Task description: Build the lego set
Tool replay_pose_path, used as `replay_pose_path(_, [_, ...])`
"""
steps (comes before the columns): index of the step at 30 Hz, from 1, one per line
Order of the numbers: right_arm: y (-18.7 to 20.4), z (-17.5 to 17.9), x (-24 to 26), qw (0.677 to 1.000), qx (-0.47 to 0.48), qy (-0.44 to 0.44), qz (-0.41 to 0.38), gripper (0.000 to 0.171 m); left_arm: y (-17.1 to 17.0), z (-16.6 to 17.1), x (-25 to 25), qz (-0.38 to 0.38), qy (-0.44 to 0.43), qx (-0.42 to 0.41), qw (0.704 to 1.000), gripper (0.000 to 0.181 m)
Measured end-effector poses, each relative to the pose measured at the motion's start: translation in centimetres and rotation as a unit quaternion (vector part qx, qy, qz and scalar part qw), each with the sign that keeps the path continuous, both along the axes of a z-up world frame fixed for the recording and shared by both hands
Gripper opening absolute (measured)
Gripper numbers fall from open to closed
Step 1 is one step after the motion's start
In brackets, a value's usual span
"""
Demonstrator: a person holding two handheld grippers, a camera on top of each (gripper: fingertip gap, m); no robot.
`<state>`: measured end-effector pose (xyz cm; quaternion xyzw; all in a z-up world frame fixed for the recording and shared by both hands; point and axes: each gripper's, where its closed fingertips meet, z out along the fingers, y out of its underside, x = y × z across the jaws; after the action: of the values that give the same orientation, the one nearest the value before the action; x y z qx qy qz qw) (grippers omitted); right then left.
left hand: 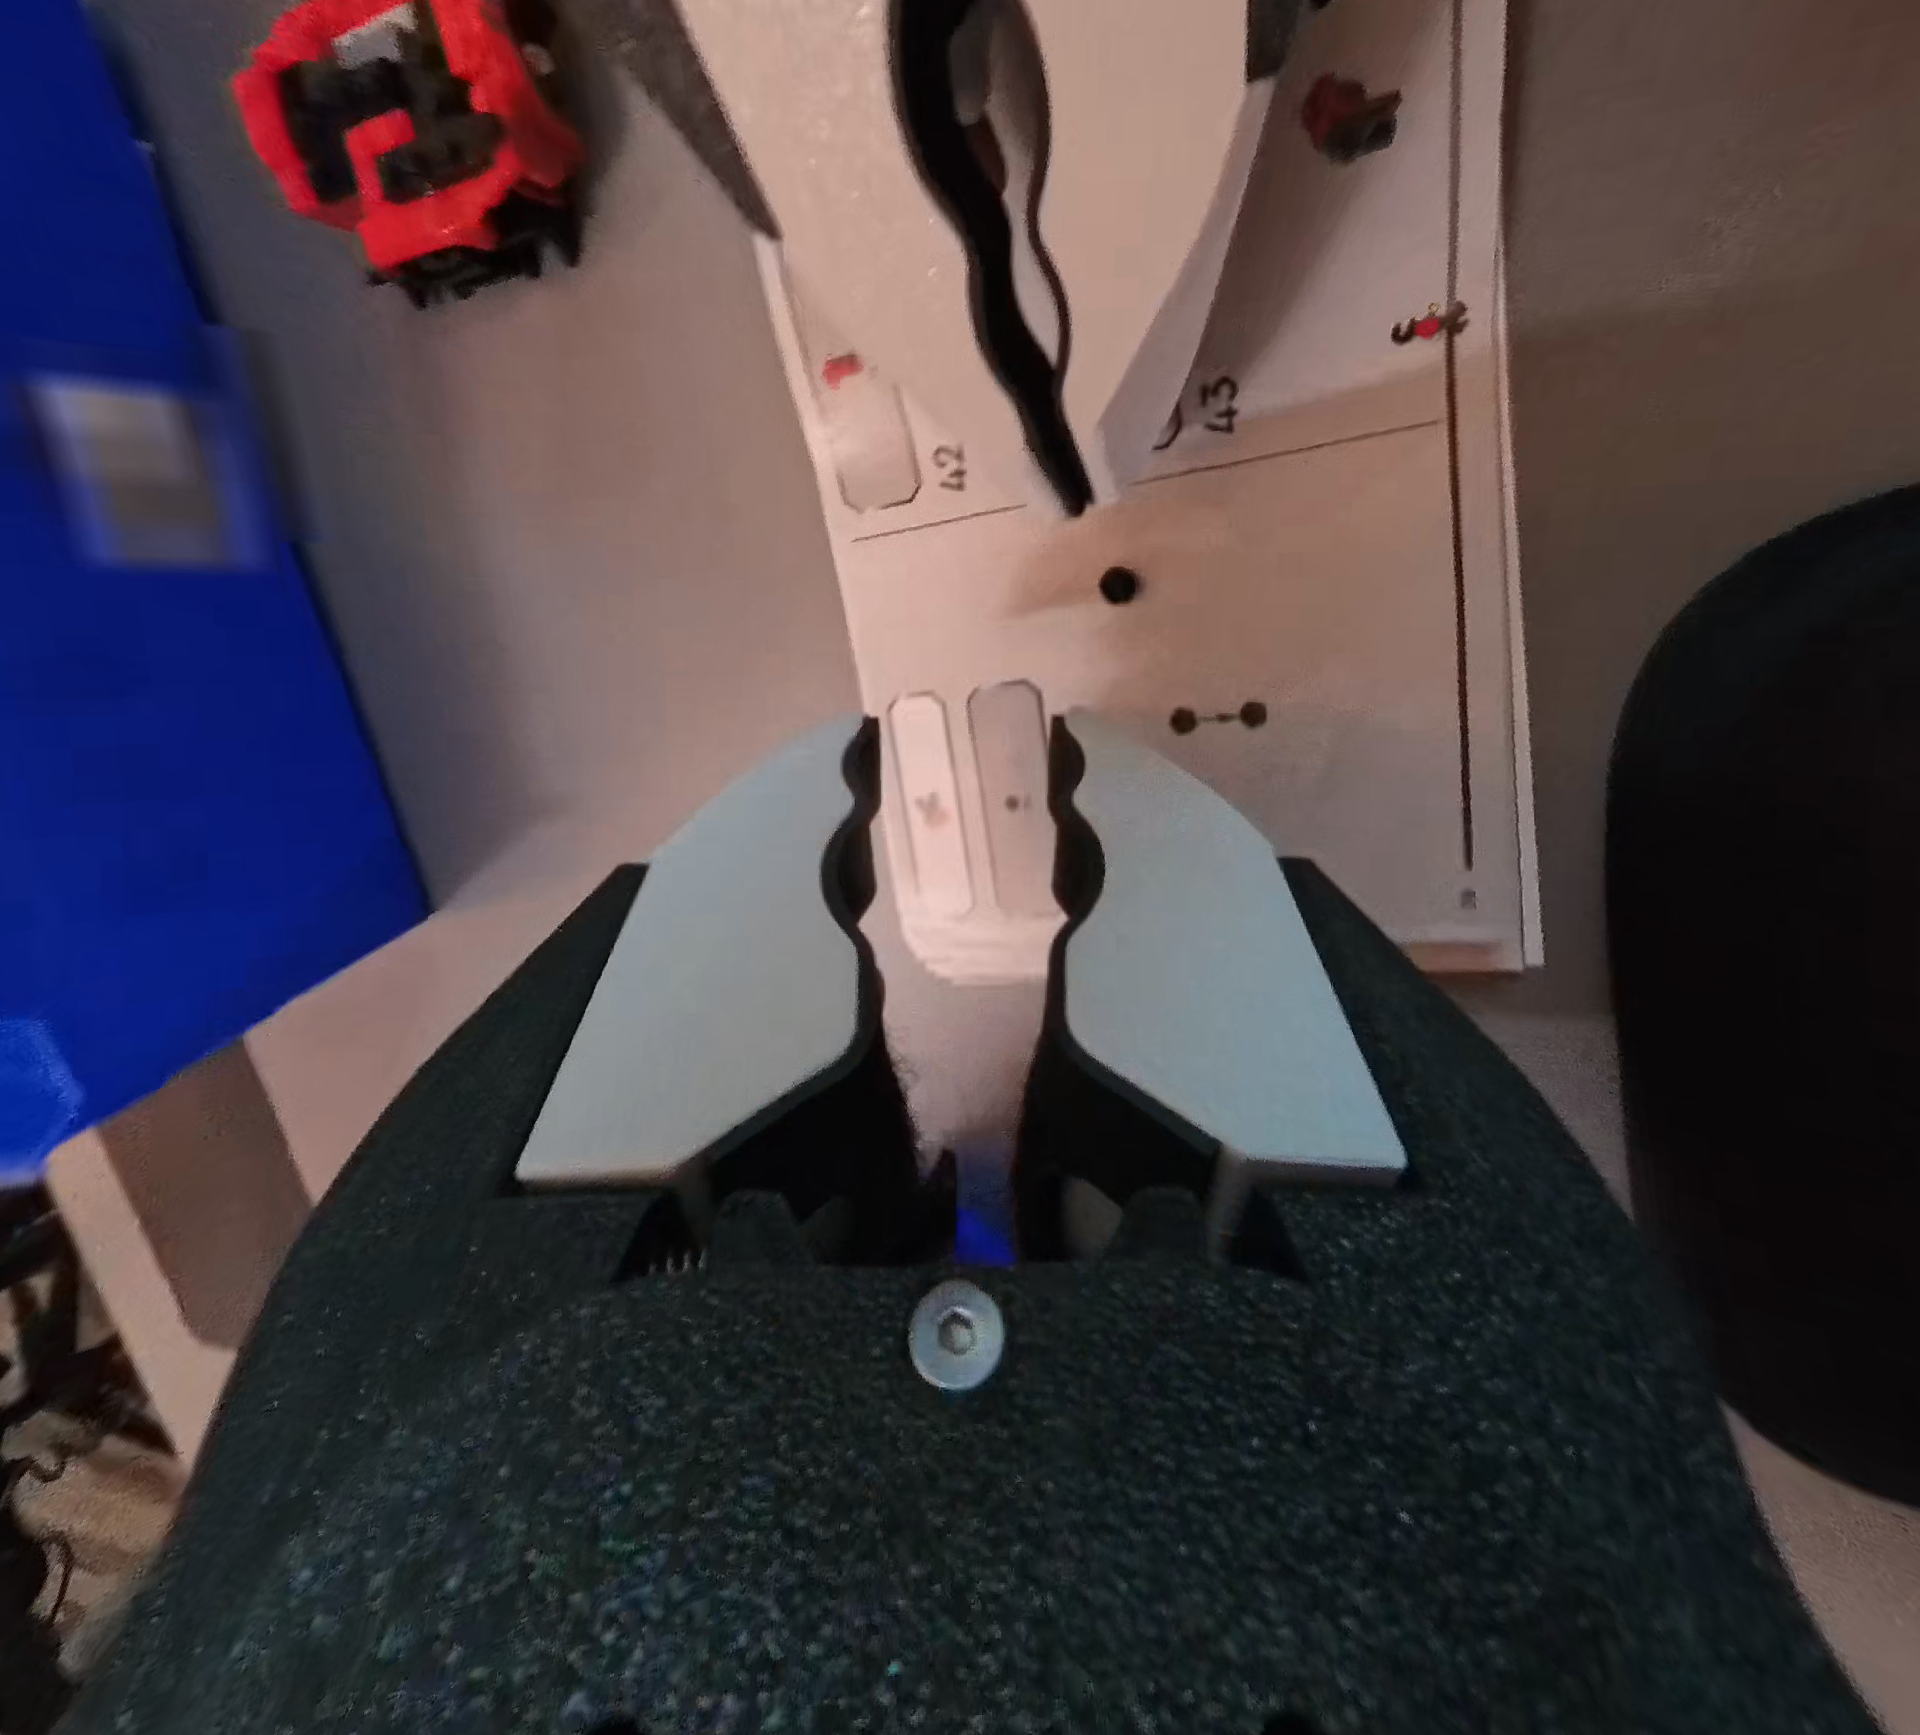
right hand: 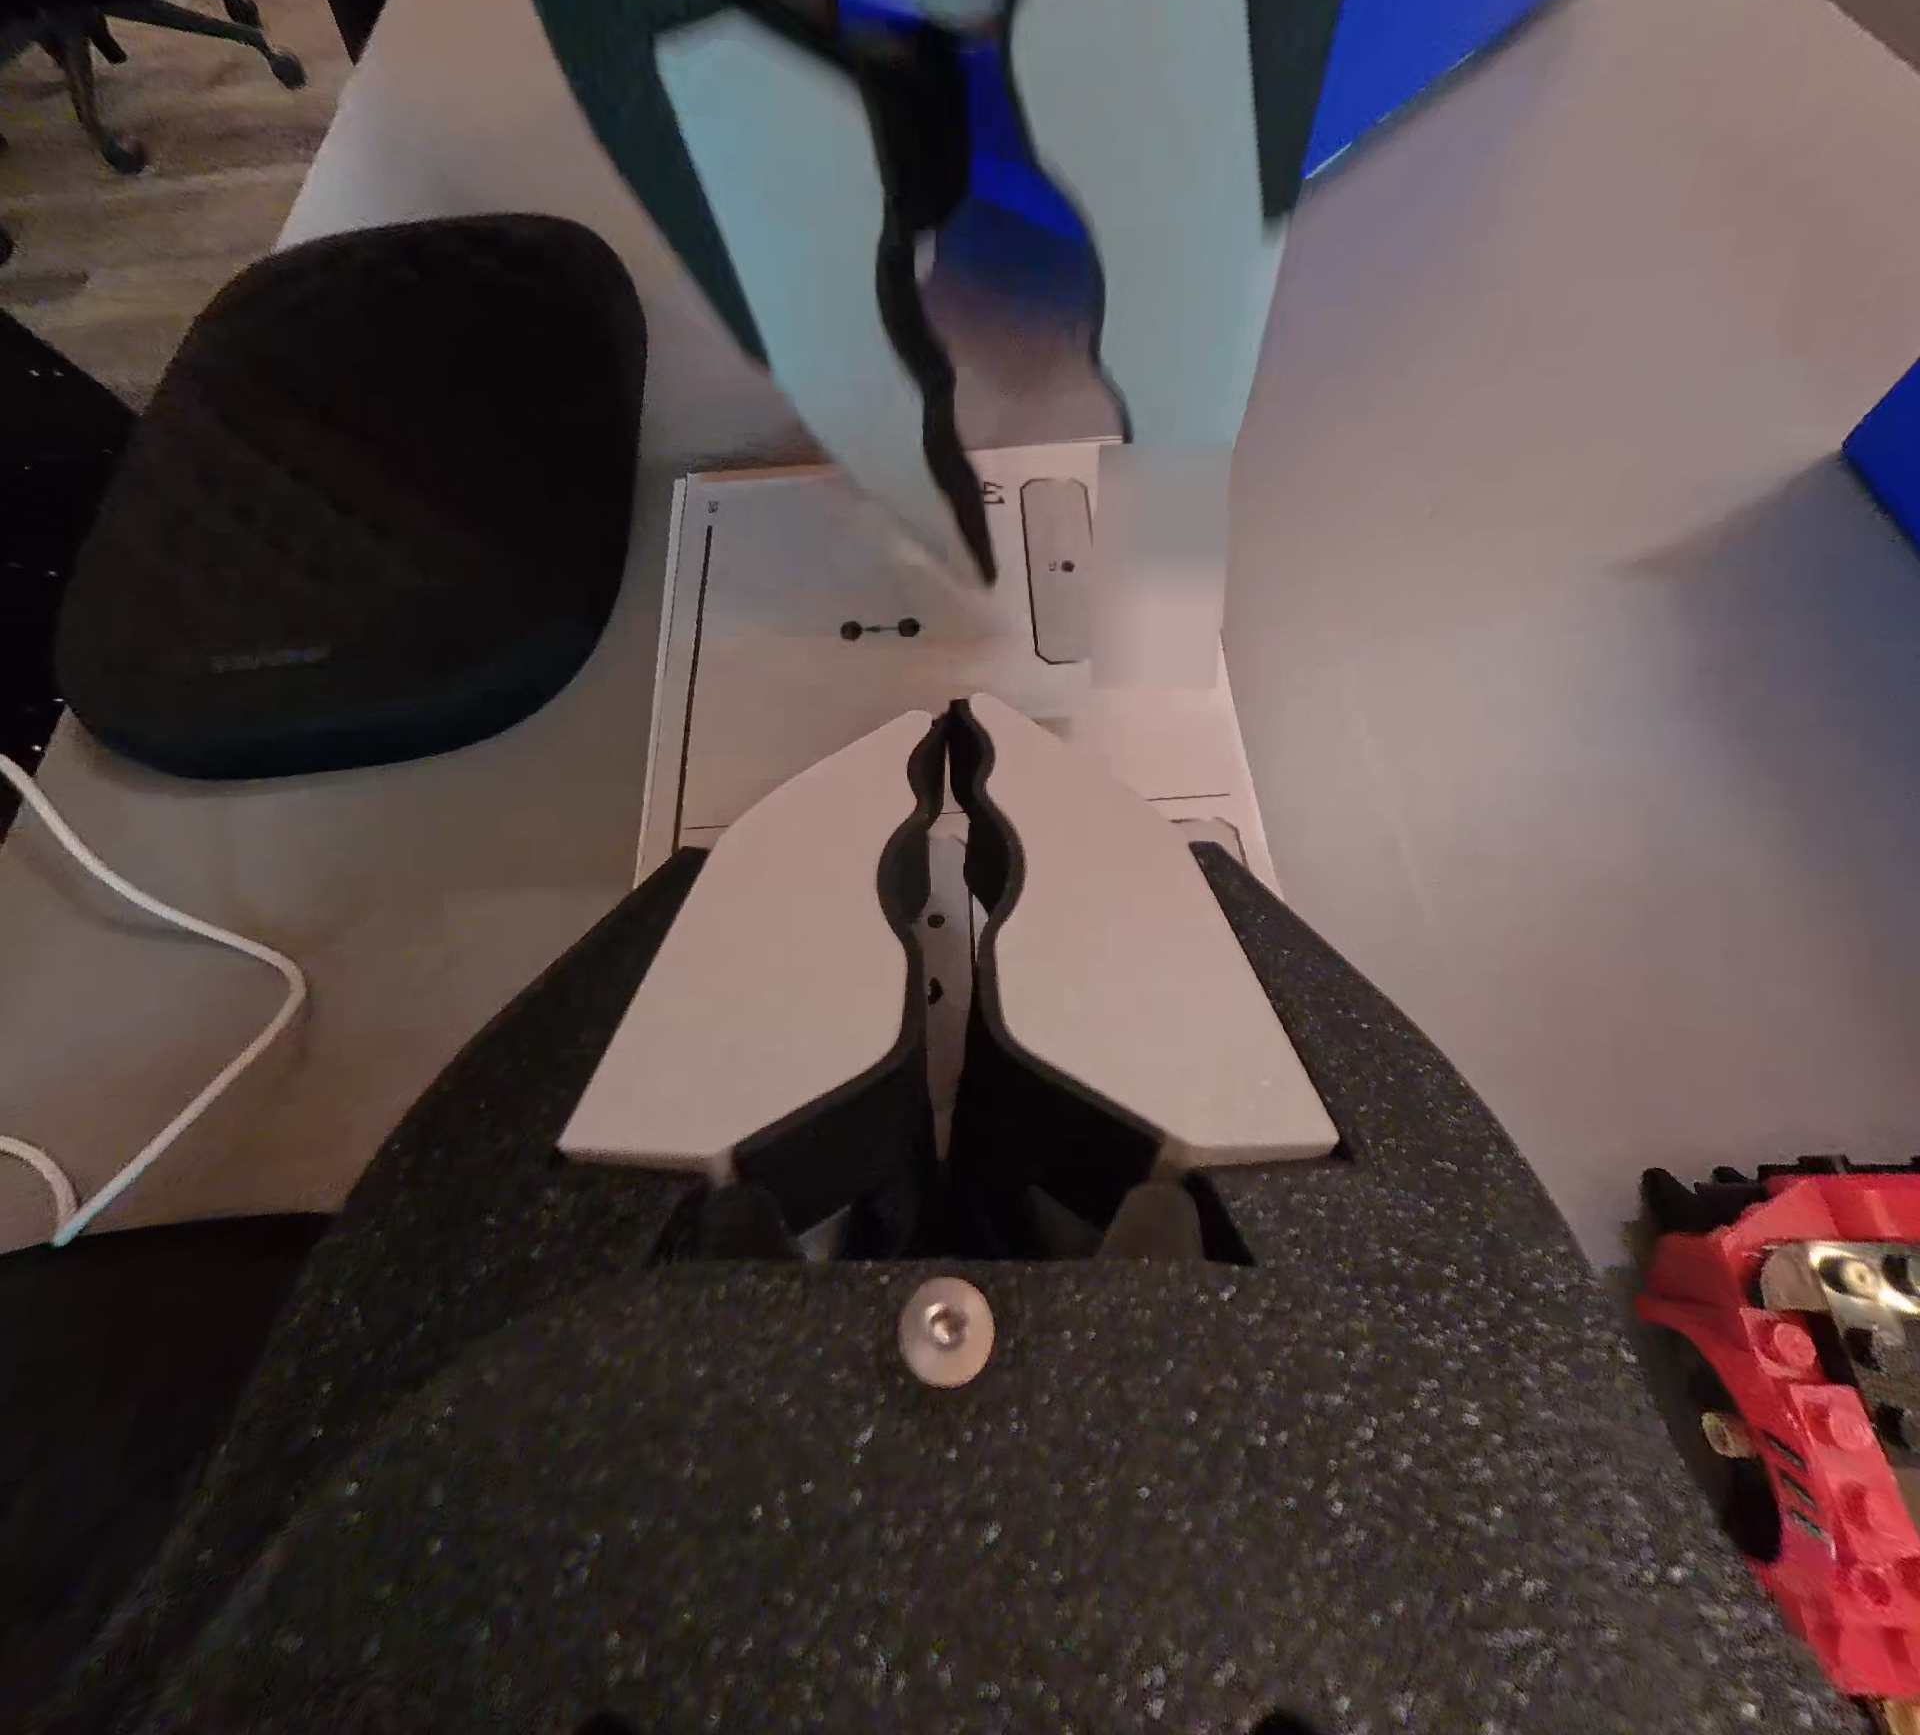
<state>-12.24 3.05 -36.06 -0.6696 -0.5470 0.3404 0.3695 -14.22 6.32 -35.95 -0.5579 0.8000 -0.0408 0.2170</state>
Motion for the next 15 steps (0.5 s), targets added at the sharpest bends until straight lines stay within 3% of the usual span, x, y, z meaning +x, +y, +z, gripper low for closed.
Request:
replay_pose_path(4, [0.1, 0.6, 0.7, 1.000, -0.009, 0.024, -0.011, 0.001, 2.2, 7.0, -5.1, 0.060, -0.024, 0.049, 0.997, 0.017])
replay_pose_path(5, [0.2, 0.8, 0.8, 0.999, -0.014, 0.031, -0.013, 0.001, 2.4, 8.5, -7.3, 0.077, -0.018, 0.041, 0.996, 0.007])
replay_pose_path(7, [0.4, 1.2, 1.0, 0.998, -0.029, 0.047, -0.019, 0.001, 1.2, 9.7, -12.6, 0.102, 0.032, -0.038, 0.994, 0.005])
replay_pose_path(11, [0.3, 1.0, 1.0, 0.997, -0.062, 0.051, -0.015, 0.001, 3.6, 8.1, -22.8, 0.206, 0.149, -0.069, 0.965, 0.007])
replay_pose_path(15, [0.1, 0.9, 0.9, 0.997, -0.061, 0.047, -0.010, 0.001, 4.7, 3.8, -28.4, 0.245, 0.227, -0.102, 0.937, 0.015])
